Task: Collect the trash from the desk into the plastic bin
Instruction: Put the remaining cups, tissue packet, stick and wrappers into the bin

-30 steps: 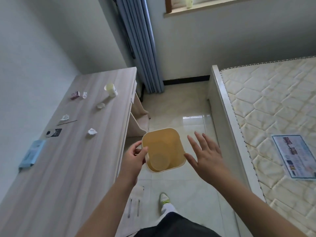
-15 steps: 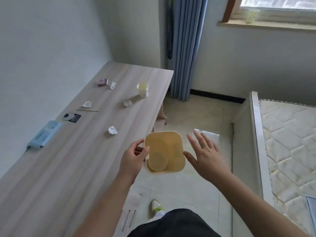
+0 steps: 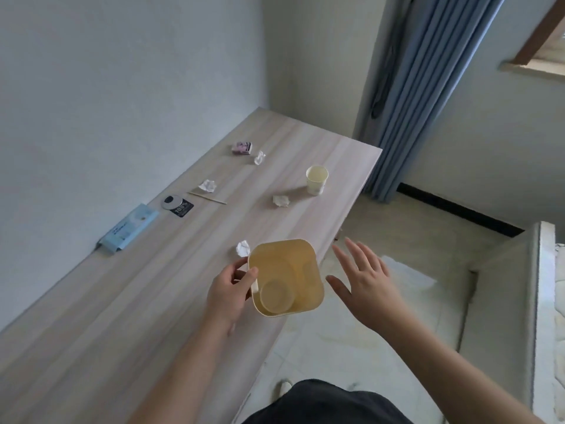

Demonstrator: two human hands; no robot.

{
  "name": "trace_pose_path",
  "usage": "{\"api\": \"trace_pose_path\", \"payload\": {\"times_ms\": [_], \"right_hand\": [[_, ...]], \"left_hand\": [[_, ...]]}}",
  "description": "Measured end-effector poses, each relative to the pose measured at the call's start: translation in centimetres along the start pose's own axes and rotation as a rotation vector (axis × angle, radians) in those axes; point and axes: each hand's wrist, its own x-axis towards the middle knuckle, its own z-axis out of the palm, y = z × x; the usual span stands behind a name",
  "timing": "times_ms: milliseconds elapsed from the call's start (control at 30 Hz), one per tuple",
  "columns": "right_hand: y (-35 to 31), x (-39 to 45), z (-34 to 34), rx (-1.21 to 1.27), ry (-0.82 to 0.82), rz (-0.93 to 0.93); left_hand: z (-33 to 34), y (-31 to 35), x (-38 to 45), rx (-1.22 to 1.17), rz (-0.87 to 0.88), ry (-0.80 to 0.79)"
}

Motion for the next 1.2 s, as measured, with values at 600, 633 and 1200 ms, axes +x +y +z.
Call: {"api": "trace_pose_path", "payload": {"times_ms": [600, 633, 1200], "right_hand": [[-1.5, 18.4, 0.3, 0.123, -0.176, -0.493], [-2.1, 19.0, 0.8, 0.131, -0.191, -0.526], [-13.9, 22.2, 9.4, -0.142, -0.502, -0.784]], "left_hand": [[-1.8, 1.0, 0.1, -0.213, -0.122, 0.6], [-2.1, 0.5, -0.7, -0.227, -0.126, 0.661], [-5.0, -4.9, -5.9, -0.533, -0.173, 0.987]]}}
